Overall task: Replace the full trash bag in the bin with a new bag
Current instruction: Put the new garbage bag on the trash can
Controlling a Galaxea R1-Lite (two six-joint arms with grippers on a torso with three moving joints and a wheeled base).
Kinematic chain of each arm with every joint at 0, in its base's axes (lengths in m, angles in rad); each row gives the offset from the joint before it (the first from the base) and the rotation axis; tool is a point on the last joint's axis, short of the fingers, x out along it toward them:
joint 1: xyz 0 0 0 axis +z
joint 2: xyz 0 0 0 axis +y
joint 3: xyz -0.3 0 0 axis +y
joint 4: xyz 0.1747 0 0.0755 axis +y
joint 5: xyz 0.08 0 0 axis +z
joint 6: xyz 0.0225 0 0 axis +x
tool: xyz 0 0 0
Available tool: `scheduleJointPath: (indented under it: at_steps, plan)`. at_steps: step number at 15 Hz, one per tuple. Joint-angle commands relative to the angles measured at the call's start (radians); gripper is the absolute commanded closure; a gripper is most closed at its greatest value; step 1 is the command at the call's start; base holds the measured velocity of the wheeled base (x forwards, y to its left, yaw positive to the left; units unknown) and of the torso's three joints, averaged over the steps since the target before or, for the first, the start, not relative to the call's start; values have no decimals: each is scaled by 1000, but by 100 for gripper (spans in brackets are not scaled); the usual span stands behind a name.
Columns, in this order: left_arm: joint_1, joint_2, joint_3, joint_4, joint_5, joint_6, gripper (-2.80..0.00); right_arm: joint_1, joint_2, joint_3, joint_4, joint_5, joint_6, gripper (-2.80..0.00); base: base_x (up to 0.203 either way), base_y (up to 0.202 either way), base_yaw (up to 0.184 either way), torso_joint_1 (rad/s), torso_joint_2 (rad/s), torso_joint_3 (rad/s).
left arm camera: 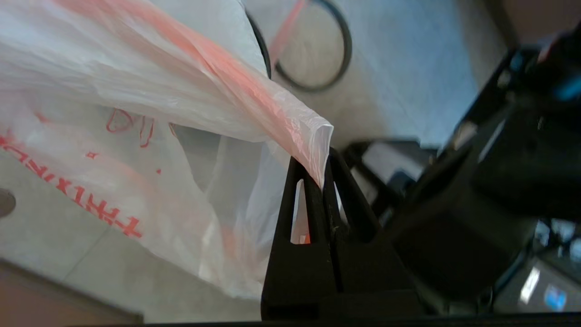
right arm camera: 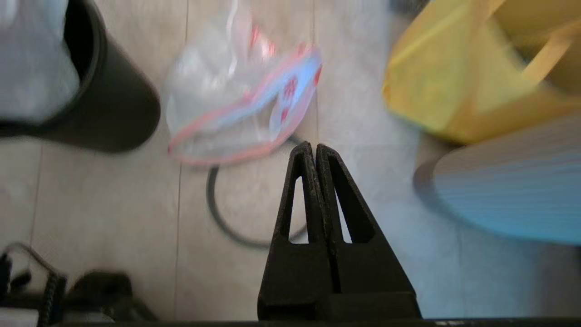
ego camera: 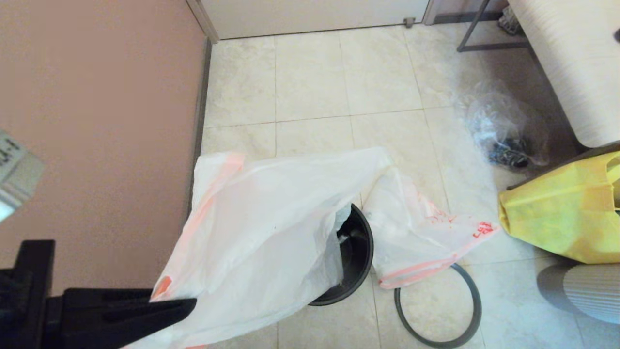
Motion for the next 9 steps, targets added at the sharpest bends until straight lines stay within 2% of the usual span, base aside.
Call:
scheduleJointPath:
  at_steps: [1, 3, 6, 9]
  plan:
    - [-8, -30, -3, 53, -1, -21, 0, 1, 79, -68, 0, -14, -3, 0, 0, 0, 0, 0, 0, 0]
    - [-21, -40, -29, 121, -20, -57, 0, 3, 239, -141, -6, -33, -21, 0, 0, 0, 0, 0, 0, 0]
    - [-23, -47, -95, 202, -107, -99, 0, 10, 538, -283, -24, -31, -36, 0, 0, 0, 0, 0, 0, 0]
    - [-30, -14, -101, 213, -138, -101, 0, 57, 900, -414, -169, 15, 2, 0, 0, 0, 0, 0, 0, 0]
